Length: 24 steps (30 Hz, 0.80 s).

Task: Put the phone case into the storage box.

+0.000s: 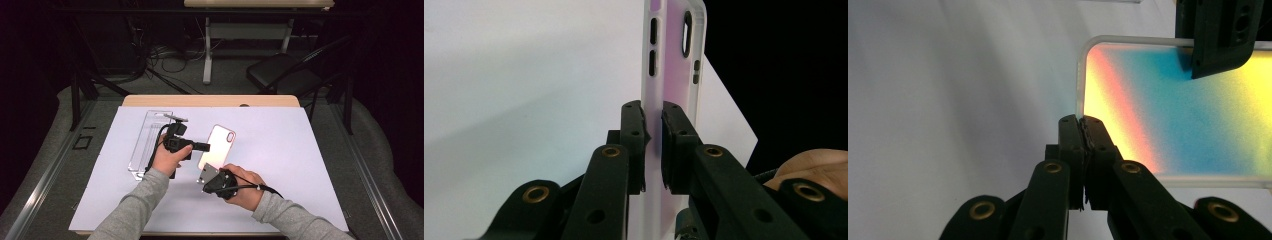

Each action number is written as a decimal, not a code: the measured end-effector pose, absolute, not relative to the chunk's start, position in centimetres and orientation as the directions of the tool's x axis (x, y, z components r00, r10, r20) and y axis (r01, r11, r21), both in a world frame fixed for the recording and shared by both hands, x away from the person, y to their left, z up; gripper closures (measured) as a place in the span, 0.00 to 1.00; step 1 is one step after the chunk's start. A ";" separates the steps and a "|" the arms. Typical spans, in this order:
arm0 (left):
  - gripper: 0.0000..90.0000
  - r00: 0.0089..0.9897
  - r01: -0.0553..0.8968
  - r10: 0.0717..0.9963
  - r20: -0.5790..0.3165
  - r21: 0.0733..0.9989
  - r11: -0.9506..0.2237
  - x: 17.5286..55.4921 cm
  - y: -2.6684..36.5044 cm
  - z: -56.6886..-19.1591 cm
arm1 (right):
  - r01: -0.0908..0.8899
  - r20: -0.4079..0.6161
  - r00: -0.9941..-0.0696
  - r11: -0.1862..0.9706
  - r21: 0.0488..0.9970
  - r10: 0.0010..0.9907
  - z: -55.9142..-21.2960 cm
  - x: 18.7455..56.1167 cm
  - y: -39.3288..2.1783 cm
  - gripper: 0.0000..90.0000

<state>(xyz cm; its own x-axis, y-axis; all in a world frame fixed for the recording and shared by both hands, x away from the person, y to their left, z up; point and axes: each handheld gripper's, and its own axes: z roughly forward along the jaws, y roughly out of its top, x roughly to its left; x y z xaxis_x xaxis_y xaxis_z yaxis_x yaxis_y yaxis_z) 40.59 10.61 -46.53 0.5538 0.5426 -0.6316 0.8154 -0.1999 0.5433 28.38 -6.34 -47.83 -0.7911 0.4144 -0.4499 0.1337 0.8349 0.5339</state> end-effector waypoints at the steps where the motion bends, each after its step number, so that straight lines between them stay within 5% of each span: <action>1: 0.92 0.554 0.816 0.542 -0.632 0.543 -0.200 40.6 10.6 -46.5 | 0.132 -0.451 -0.792 0.836 0.532 0.412 -47.8 28.4 -6.4 0.98; 24: 0.92 0.550 0.817 0.543 -0.634 0.542 -0.195 40.6 10.6 -46.5 | 0.139 -0.445 -0.792 0.833 0.536 0.418 -47.8 28.5 -6.4 0.97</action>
